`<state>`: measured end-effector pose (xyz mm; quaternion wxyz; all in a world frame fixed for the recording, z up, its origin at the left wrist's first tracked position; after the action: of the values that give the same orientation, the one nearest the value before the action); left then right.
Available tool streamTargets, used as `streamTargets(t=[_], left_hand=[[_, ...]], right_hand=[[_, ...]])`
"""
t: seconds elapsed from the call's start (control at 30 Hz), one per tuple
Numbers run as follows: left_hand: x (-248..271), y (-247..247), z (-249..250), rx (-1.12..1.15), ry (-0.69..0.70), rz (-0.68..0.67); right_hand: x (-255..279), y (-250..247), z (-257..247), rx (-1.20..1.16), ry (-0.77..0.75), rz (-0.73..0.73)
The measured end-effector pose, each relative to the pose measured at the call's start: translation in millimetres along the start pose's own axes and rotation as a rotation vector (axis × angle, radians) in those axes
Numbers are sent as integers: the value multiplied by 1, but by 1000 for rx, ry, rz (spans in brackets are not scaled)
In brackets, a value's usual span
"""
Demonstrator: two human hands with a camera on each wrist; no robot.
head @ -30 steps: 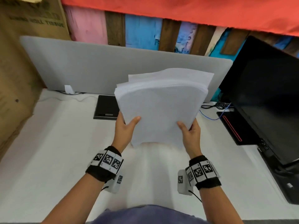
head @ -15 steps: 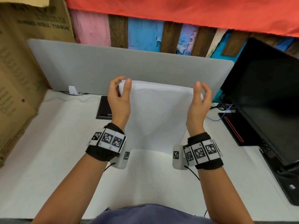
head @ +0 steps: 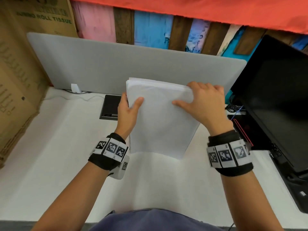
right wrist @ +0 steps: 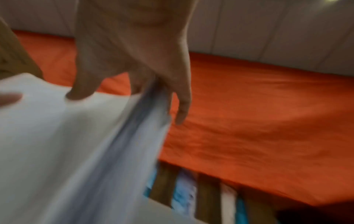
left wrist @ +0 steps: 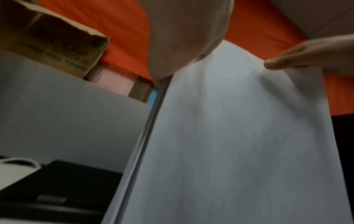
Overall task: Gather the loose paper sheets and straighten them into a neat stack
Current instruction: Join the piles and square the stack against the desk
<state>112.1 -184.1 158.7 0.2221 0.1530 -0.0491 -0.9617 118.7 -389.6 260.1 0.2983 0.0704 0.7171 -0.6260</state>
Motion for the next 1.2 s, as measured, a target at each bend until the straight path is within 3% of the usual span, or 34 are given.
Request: streamTargets(t=[0.07,0.17,0.3,0.4,0.57,0.7,0.8,0.9,0.97,1.07,1.2], left_hand=[[4,-1,-10,-12,-12,8],[5,0,-14,-31,3,3],[3,-1,-18,-91,3,-27],[4,-3,-30,-134,-21,-91],[18,-18,-69,-252,-143,-233],[23,-63,-88,-333,-217,-266],[15,-92,-80,-83,-327,-163],[6,-84,-59,230,-392,-103],[1,-73,-43,217,-336,-17],[5,-61,-18,77,-146,109],[30,-64,-30,20,-72,186]], right_hand=[[-15,3,-20,68,-85,-189],[-38,20,-50,60,-176,-359],[-54,40,-69,-32,-217,-516],[-56,43,-67,-59,-199,-538],[-48,24,-63,-144,-259,-481],[-40,-16,-7,-503,-88,-370],[-25,-20,44,-813,156,-284],[-6,9,69,-1031,351,-160],[9,34,72,-1096,434,-27],[42,71,67,-1195,561,149],[90,121,55,-1310,735,174]])
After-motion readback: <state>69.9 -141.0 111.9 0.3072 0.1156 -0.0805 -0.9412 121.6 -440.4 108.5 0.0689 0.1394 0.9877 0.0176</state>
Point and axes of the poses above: each hand's wrist, its own x-axis away from the middle knuckle, its own y-axis out of the palm, z = x × y, the point moved 6 cm from there along -x, towards the middle knuckle, and after that the axes turned 3 degrees about z, right-handed, at the moved point
